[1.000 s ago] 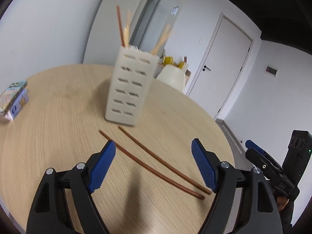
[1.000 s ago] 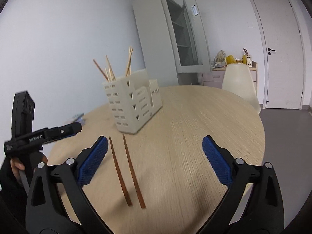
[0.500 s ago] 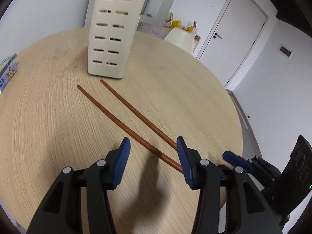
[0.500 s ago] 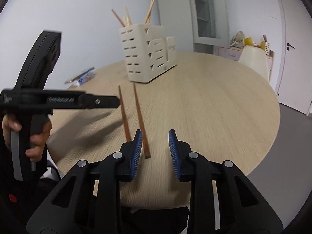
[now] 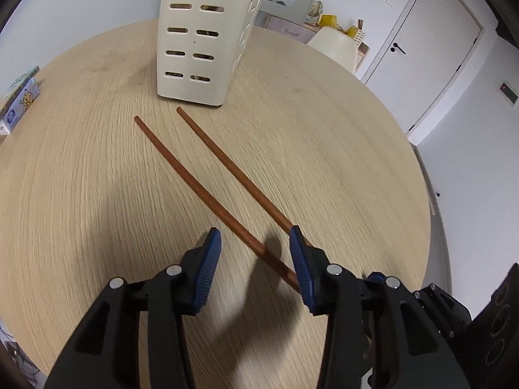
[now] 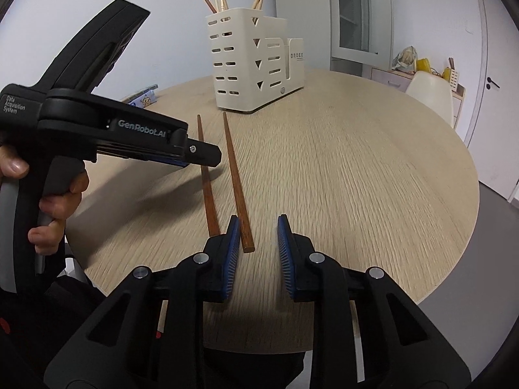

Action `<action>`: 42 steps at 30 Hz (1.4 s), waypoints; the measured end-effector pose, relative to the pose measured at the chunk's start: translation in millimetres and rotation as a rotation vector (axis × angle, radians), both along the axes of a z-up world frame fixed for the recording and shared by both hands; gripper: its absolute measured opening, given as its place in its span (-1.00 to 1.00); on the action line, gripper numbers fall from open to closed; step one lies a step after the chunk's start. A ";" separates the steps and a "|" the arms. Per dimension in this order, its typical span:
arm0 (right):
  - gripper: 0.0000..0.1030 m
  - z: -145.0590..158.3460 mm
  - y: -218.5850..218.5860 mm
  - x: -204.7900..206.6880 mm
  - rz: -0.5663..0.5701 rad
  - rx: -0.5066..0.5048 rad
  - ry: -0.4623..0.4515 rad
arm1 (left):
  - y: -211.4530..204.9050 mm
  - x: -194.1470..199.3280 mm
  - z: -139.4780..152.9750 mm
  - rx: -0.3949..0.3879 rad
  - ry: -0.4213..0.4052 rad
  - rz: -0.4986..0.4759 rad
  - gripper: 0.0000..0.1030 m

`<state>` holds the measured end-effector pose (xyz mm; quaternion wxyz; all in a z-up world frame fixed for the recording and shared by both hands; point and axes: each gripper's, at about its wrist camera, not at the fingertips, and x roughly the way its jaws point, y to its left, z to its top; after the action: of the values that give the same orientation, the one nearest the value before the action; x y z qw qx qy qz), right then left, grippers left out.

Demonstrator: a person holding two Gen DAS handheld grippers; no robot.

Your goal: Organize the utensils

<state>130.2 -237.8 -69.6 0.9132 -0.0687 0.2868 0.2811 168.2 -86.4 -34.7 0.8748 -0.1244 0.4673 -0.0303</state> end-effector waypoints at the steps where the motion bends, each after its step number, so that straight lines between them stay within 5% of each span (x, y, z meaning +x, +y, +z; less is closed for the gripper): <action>1: -0.57 -0.2 0.2 -0.1 0.000 -0.002 -0.004 | -2.9 1.1 0.3 0.020 0.004 0.002 -0.16; 9: -0.81 -1.8 7.1 -2.6 0.002 -0.028 -0.039 | -9.1 7.7 0.7 0.141 -0.011 0.030 -0.56; 15: -0.84 -0.7 -0.1 0.5 -0.007 0.021 -0.022 | 8.3 5.6 2.6 0.076 -0.012 0.027 -0.70; 23: -0.84 5.8 -8.7 4.3 -0.015 0.075 -0.017 | 7.7 -9.0 3.1 -0.041 -0.013 -0.024 -0.69; 25: -0.84 7.5 -10.6 6.8 -0.015 0.090 -0.014 | 0.5 -16.3 3.8 -0.025 -0.021 -0.040 -0.67; 27: -0.84 7.4 -13.7 9.1 -0.017 0.104 -0.006 | -6.0 -21.5 4.7 -0.007 -0.022 -0.056 -0.31; 29: -0.84 6.0 -16.4 11.4 -0.013 0.113 0.004 | -13.2 -26.2 5.9 0.005 -0.032 -0.071 -0.19; 42: -0.84 -2.3 -41.9 20.7 0.028 0.203 0.040 | -39.5 -31.7 -0.3 0.100 -0.025 -0.164 -0.17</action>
<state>150.9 -279.8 -71.9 0.9055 0.0257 0.2743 0.3228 136.6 -125.9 -35.0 0.8803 -0.0418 0.4659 -0.0799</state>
